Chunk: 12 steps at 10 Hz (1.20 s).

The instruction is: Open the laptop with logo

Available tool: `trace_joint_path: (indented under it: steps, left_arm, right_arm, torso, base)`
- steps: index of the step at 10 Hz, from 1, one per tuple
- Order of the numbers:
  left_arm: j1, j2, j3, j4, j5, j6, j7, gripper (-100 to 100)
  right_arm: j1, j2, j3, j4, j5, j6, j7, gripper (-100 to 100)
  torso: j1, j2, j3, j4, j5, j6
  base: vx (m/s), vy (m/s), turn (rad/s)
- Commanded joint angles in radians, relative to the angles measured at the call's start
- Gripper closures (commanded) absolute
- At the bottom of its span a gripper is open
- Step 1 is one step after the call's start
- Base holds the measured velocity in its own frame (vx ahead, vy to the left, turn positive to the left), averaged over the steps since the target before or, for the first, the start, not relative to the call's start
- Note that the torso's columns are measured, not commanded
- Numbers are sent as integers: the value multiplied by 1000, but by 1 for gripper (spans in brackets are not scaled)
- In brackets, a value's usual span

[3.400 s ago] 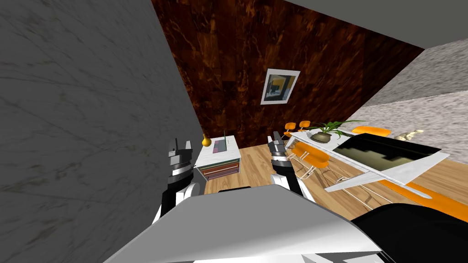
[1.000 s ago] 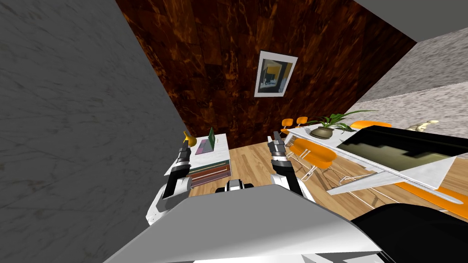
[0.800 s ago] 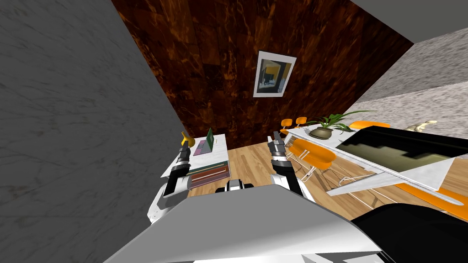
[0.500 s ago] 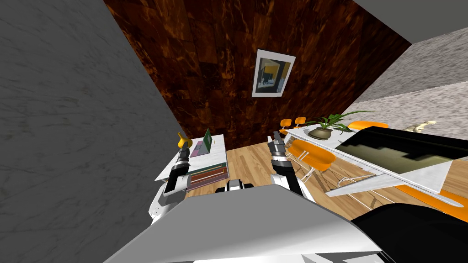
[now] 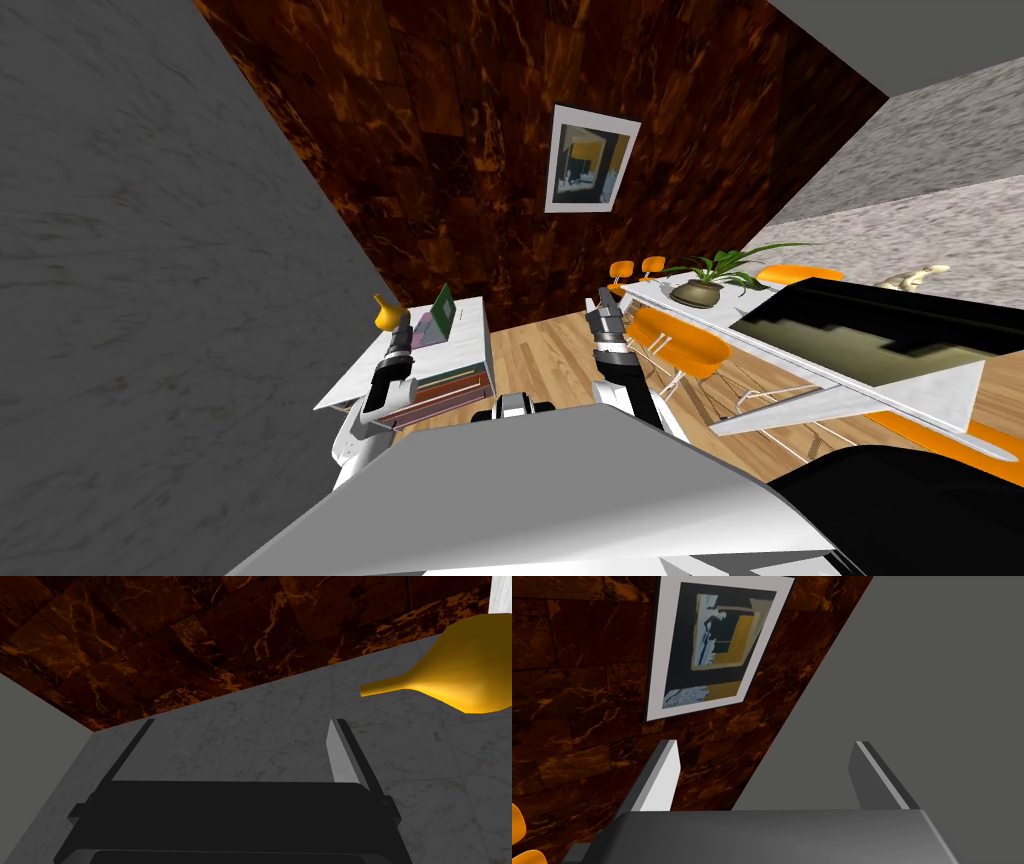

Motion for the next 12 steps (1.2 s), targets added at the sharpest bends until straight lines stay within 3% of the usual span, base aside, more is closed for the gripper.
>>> trace_joint_path:
  steps: [1,8,11,12]
  left_arm:
    - [-27,3,25,48,-9,20,-12,-100]
    - [-130,65,125,214,-44,113,-52,-100]
    - [-165,81,159,271,-55,145,-66,-100]
    - [-161,80,151,267,-52,133,-62,-100]
  right_arm:
    - [0,0,0,0,0,0,0,0]
    - [0,0,0,0,0,0,0,0]
    - [0,0,0,0,0,0,0,0]
    - [0,0,0,0,0,0,0,0]
  torso:
    - [0,-1,0,0,0,0]
    - [-1,1,1,0,0,0]
    - [1,0,0,0,0,0]
    - [0,1,0,0,0,0]
  base:
    - [55,-76,-5]
    - [63,-98,-22]
    - [60,-73,-18]
    - [24,-34,-2]
